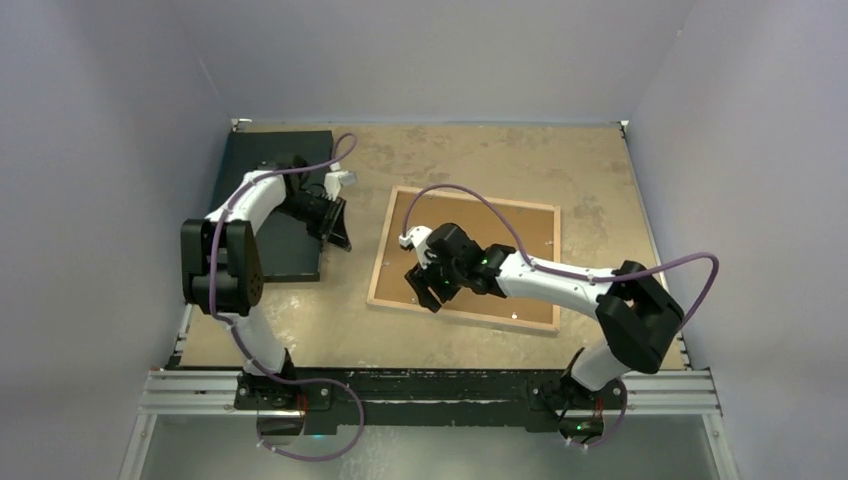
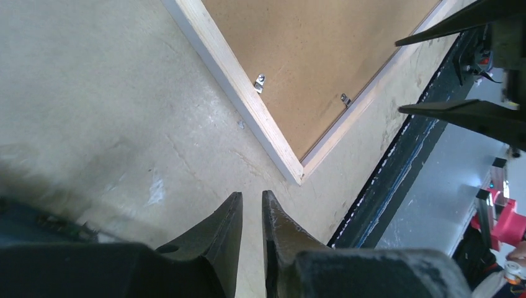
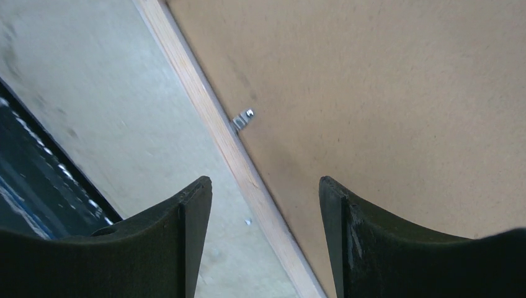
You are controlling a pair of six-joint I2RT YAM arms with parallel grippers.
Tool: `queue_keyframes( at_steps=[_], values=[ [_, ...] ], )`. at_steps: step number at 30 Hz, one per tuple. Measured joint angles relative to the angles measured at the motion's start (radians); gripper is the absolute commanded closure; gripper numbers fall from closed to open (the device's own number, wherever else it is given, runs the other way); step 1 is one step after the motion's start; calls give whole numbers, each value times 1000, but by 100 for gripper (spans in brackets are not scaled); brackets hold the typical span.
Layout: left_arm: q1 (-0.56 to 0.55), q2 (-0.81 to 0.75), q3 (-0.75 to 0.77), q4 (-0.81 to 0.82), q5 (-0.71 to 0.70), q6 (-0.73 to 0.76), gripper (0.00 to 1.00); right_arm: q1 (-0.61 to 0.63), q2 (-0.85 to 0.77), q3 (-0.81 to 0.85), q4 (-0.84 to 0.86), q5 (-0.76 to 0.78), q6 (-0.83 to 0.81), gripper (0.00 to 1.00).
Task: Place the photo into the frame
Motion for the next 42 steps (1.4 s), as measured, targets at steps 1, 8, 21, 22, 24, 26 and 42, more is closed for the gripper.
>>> queue_keyframes(
  at_steps=[1, 8, 21, 22, 24, 26, 42],
  values=[
    [7, -14, 15, -20, -3, 10, 82, 2, 9, 3, -21, 0, -23, 33],
    [25, -133, 93, -109, -36, 57, 79, 57, 142, 71, -97, 3, -126, 47],
    [72, -233, 164, -136, -56, 65, 75, 173, 214, 121, -79, 166, -163, 100],
    [72, -244, 164, -134, -55, 66, 69, 179, 221, 129, -74, 169, -154, 100],
    [73, -280, 161, -117, -46, 79, 66, 181, 234, 150, -74, 174, -135, 100],
    [74, -350, 119, -75, -22, 125, 60, 177, 239, 173, -88, 179, -124, 100],
    [63, -895, -361, -40, 2, 937, 31, 49, 141, 336, -124, -86, -88, 100]
  ],
)
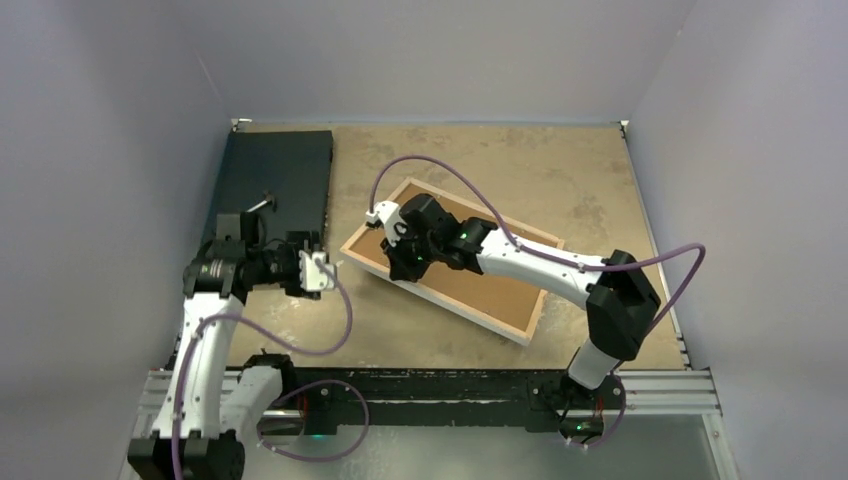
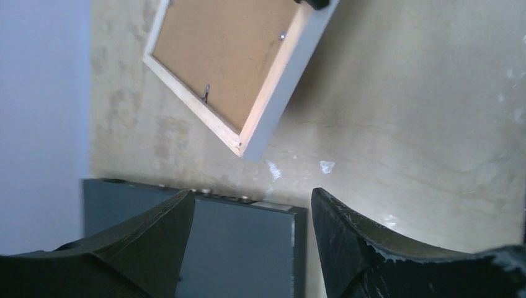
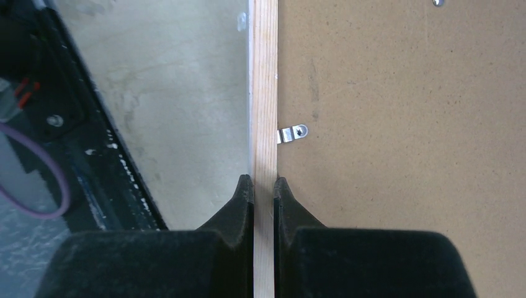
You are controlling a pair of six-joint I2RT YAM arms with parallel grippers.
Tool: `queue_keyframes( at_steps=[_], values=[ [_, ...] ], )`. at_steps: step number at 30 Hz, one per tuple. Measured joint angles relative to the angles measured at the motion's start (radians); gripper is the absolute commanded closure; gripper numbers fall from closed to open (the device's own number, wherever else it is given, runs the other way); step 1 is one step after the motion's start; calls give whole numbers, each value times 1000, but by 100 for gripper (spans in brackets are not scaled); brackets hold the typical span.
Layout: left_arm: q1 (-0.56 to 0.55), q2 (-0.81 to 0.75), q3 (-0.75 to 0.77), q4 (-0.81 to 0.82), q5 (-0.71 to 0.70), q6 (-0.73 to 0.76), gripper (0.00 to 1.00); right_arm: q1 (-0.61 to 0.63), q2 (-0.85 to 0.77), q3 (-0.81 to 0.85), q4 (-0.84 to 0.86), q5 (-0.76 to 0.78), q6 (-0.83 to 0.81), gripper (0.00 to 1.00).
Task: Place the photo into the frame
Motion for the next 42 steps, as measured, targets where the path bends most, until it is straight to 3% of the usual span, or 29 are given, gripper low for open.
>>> queue_keyframes(
  at_steps=[6, 14, 20, 26, 29, 32, 42],
  values=[
    [-54, -194, -140, 145, -2, 216, 30, -42, -18, 66, -16, -93, 32, 100],
    [-263, -88, -145, 304, -90, 365, 35, -43, 28, 235, -60, -161, 58, 100],
    [-331, -44, -145, 385, -169, 342, 51, -50, 39, 291, -79, -201, 62, 100],
    [-348, -7, -139, 427, -219, 288, 78, -52, 40, 306, -90, -204, 61, 99],
    [-349, -2, -134, 420, -228, 248, 88, -53, 40, 309, -93, -200, 58, 69],
    [-351, 22, -93, 405, -224, 240, 88, -53, 36, 328, -105, -178, 35, 51],
    [-351, 101, 16, 309, -208, 156, 91, -48, -236, 291, -164, -17, -100, 41]
  ],
)
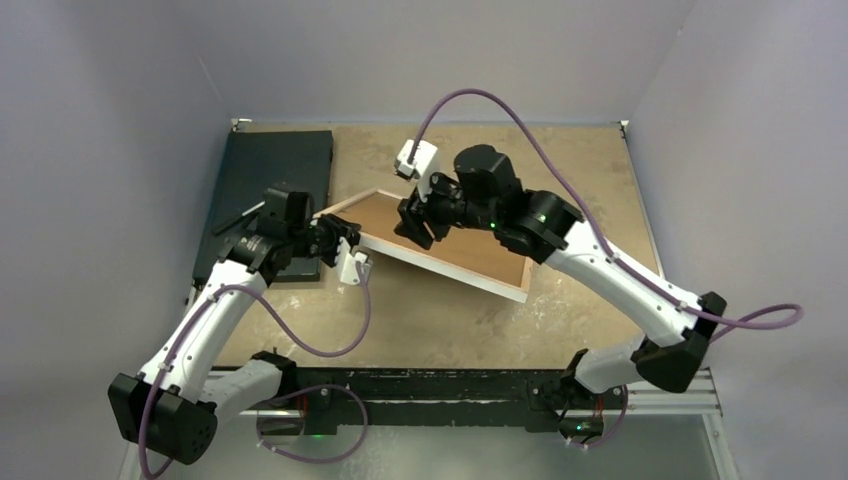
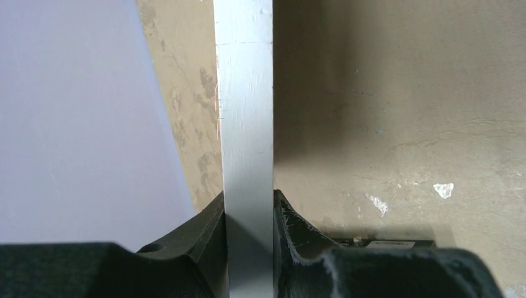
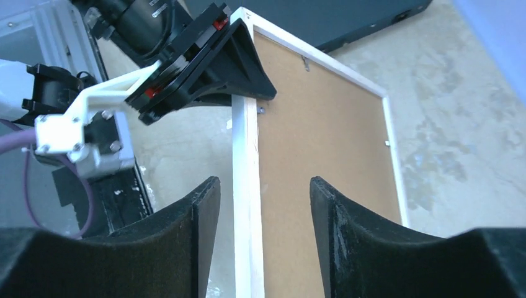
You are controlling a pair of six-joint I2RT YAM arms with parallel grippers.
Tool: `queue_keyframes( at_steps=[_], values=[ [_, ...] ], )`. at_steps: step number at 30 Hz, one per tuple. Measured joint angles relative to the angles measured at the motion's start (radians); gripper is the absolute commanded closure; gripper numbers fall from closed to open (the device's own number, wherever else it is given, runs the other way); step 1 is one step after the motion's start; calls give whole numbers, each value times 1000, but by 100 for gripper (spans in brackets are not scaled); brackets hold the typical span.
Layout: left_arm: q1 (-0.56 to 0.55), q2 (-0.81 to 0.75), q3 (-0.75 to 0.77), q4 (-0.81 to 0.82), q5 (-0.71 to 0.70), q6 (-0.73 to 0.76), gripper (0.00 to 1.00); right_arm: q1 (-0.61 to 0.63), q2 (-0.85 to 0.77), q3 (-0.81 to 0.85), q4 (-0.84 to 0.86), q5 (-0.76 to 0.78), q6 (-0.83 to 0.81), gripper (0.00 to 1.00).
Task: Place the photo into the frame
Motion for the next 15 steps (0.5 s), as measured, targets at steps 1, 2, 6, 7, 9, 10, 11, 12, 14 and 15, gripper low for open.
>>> queue_keyframes(
  at_steps=[1, 2, 6, 7, 9, 10, 11, 12, 14, 15],
  values=[
    [0, 7, 9, -3, 2, -4, 91, 8, -30, -1, -14, 30, -14, 39],
    [0, 13, 18, -7, 3, -10, 91, 15, -45, -2, -24, 50, -24, 35],
    [0, 32, 43, -21, 13, -27, 92, 72, -60, -8, -96, 137, -67, 31],
    [0, 39, 52, -28, 14, -28, 92, 84, -51, -10, -117, 159, -75, 31],
    [0, 52, 72, -39, 17, -32, 92, 100, -30, -15, -151, 195, -87, 30],
    [-1, 56, 78, -43, 18, -35, 92, 106, -19, -16, -165, 214, -92, 30],
    [-3, 60, 86, -49, 19, -37, 92, 116, -2, -18, -185, 240, -97, 30],
    [-4, 62, 91, -54, 19, -38, 92, 122, 11, -19, -196, 255, -100, 30],
    [-4, 64, 97, -64, 21, -39, 92, 138, 39, -25, -214, 298, -107, 29],
    [-5, 64, 97, -67, 22, -38, 92, 145, 50, -28, -220, 320, -109, 29]
  ],
)
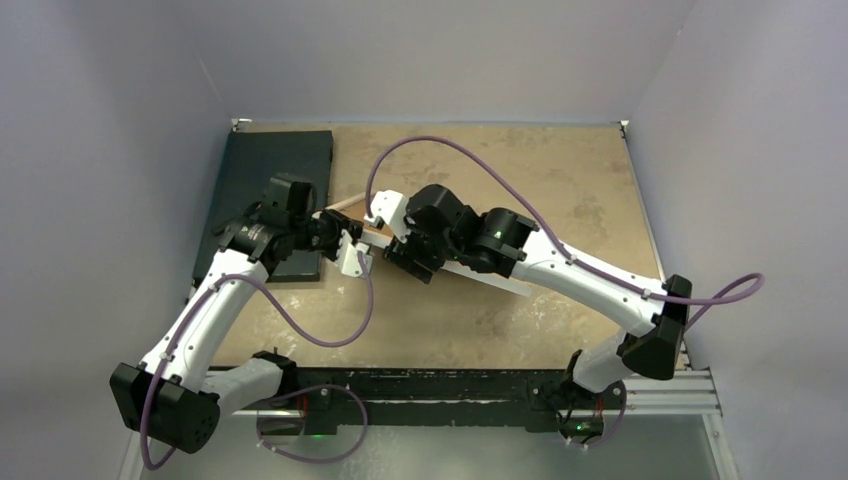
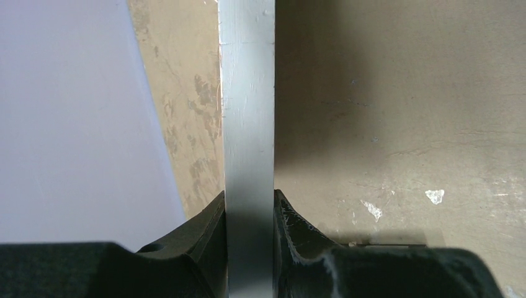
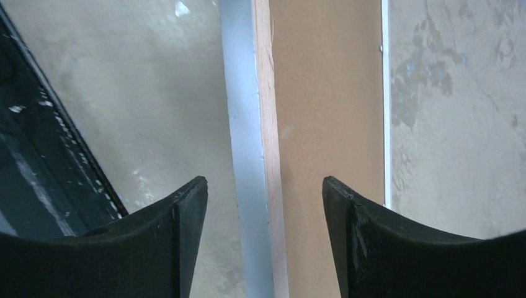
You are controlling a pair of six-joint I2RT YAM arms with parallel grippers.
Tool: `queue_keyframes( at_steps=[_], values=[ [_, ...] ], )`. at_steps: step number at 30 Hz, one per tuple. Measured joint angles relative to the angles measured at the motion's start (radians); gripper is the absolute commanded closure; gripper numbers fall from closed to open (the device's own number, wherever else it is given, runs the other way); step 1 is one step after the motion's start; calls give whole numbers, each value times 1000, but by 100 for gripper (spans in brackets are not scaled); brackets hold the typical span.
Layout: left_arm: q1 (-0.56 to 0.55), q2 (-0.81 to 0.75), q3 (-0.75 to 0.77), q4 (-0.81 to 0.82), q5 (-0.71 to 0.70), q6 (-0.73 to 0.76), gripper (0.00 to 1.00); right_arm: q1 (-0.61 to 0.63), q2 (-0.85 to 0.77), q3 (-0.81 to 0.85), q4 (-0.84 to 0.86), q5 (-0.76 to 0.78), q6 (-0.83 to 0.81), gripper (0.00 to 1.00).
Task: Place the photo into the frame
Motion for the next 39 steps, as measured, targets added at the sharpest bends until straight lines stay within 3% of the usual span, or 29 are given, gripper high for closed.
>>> queue_keyframes(
  at_steps=[5, 9, 12, 14, 15, 22, 28, 34, 39],
  values=[
    [0, 0, 2, -7, 4, -2, 92, 29, 30, -3, -19, 87, -11, 31],
    [0, 1, 14, -15, 5, -16, 90, 58, 32, -6, -20, 164, -25, 46],
    [0, 2, 18, -11, 5, -37, 75, 78, 32, -6, -19, 226, -35, 69],
    [0, 1, 18, 8, 7, -56, 49, 85, 32, -6, -16, 255, -34, 88],
    [-1, 1, 19, 21, 11, -67, 41, 88, 31, -6, -16, 269, -33, 91],
    [-4, -9, 57, 79, 17, -177, 16, 83, 31, 37, -1, 312, -24, 97],
    [-5, -24, 132, 84, -2, -327, 10, 23, 46, 142, -16, 232, 18, 90],
    [-2, -49, 230, 99, -39, -573, 6, -235, 62, 209, 66, 1, 68, 92],
    [5, 71, 411, 13, -126, -736, 6, -457, 88, 197, 196, -97, 95, 91]
  ],
)
